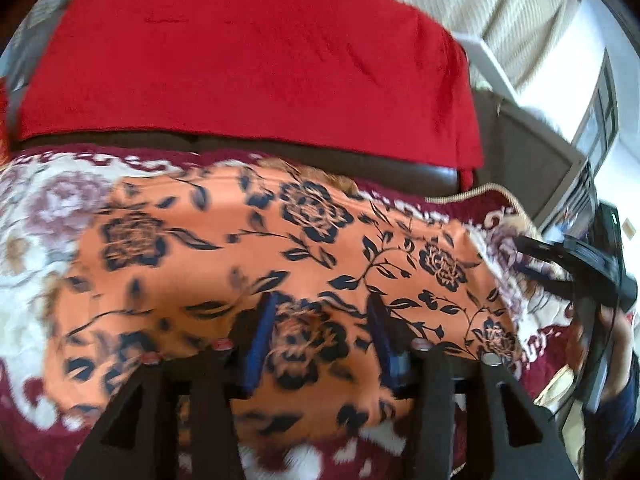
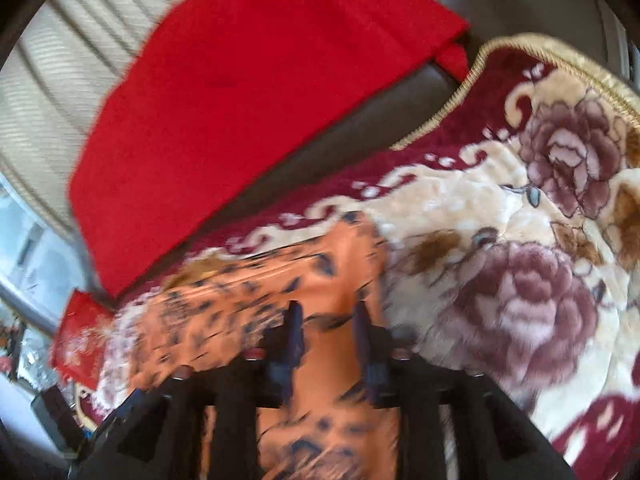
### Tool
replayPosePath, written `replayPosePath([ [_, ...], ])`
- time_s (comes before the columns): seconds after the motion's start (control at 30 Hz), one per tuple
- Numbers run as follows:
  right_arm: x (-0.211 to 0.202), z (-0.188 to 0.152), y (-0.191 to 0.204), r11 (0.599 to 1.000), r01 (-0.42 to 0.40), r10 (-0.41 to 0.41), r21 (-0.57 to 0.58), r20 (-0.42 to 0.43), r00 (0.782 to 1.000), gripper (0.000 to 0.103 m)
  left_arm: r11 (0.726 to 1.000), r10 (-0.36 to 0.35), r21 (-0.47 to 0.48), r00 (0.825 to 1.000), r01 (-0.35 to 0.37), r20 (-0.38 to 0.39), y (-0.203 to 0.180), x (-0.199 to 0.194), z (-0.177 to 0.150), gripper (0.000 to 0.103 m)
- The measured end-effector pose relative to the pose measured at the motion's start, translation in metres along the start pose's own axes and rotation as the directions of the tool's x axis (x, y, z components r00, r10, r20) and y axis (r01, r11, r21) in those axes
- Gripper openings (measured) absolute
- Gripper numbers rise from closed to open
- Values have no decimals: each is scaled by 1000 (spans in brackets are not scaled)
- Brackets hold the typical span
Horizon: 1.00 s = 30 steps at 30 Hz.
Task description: Fold small clothes
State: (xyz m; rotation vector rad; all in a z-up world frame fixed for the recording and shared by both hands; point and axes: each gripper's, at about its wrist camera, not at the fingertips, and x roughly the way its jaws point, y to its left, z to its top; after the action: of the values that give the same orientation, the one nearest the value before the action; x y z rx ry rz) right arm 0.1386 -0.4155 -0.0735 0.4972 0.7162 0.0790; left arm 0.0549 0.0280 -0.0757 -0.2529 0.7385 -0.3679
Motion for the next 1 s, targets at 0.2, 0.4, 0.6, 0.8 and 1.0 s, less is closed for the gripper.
replayPosePath([
  [0.2, -24, -57, 36, 983, -180, 182, -33, 43, 982, 99, 969, 65, -243, 995, -43, 82, 74, -58, -8, 74],
  [0.4, -4, -87, 31, 967, -239, 242, 92, -28, 970, 99, 724, -80, -680, 994, 113, 80, 170, -65, -41, 73],
  [0.6, 2, -83, 37, 970, -232, 234, 75, -25, 972, 99, 640, -142, -756, 988, 138, 61, 177, -45, -55, 73],
  [0.8, 2, -82, 40, 971, -228, 231, 67, -36, 972, 99, 608, -107, -787, 993, 106, 52, 184, -42, -67, 73],
  [1.0, 9, -76, 45, 973, -226, 228, 43, -44, 973, 99, 548, -94, -833, 995, 75, 28, 199, -21, -71, 68],
])
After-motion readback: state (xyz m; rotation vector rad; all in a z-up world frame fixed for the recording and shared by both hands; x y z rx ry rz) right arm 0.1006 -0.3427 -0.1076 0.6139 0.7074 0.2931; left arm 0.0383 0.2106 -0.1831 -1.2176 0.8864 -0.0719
